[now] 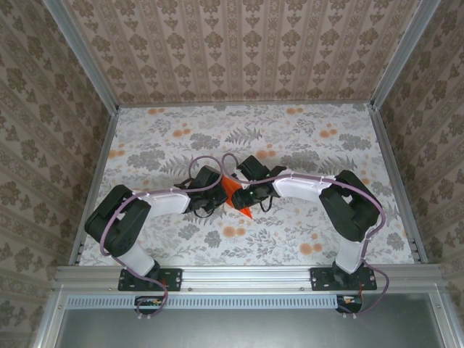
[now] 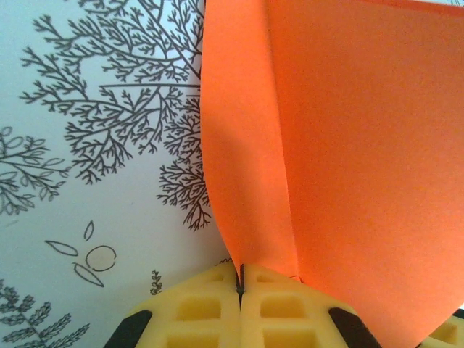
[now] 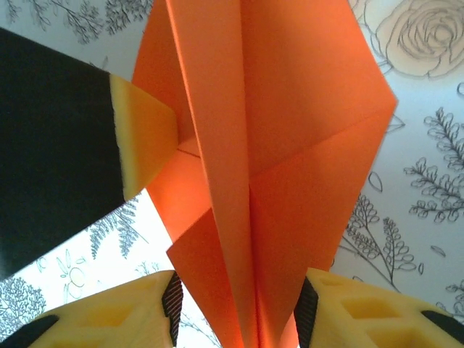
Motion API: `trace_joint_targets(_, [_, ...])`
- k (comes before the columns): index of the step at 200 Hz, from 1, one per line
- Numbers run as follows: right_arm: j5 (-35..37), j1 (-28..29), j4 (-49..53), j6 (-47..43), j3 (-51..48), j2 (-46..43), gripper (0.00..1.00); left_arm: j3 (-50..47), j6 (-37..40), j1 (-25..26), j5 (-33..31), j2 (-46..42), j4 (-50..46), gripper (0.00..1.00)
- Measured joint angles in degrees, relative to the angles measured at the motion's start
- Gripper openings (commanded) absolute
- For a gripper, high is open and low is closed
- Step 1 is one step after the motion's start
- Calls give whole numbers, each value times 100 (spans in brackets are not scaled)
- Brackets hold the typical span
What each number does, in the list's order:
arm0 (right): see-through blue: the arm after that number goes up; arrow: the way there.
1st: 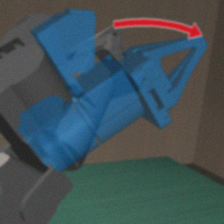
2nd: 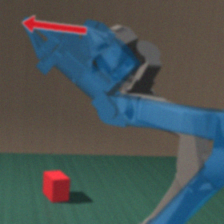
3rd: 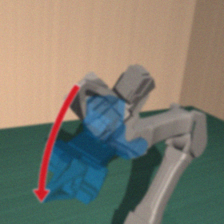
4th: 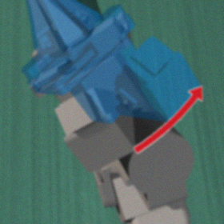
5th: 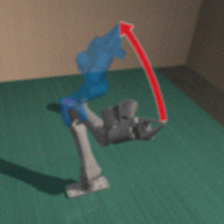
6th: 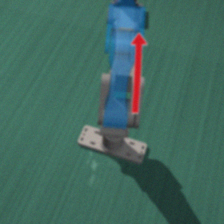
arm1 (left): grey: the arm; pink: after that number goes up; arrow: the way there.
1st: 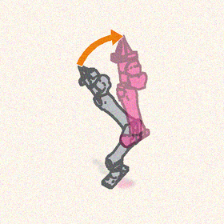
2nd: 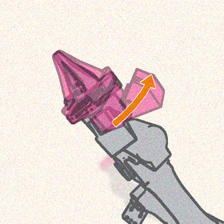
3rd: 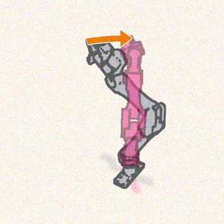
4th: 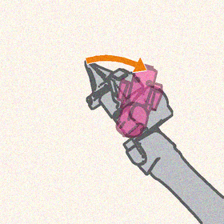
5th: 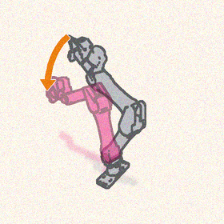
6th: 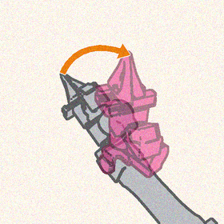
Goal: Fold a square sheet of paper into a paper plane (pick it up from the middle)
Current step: Move a paper plane to the center of the table.
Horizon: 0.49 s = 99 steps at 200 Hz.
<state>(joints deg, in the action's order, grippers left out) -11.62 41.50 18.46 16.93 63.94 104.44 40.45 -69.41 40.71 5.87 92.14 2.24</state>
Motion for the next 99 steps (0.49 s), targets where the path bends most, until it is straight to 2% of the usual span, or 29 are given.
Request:
trace_joint_targets(22, [98,2,17,-31,125,74,37,0,0,0,20,0,0,4])
trace_joint_targets(69, [188,24,111,-33,225,284,37,0,0,0,39,0,2,5])
trace_joint_targets(99, [313,70,170,-46,247,332,29,0,0,-31,42,0,0,8])
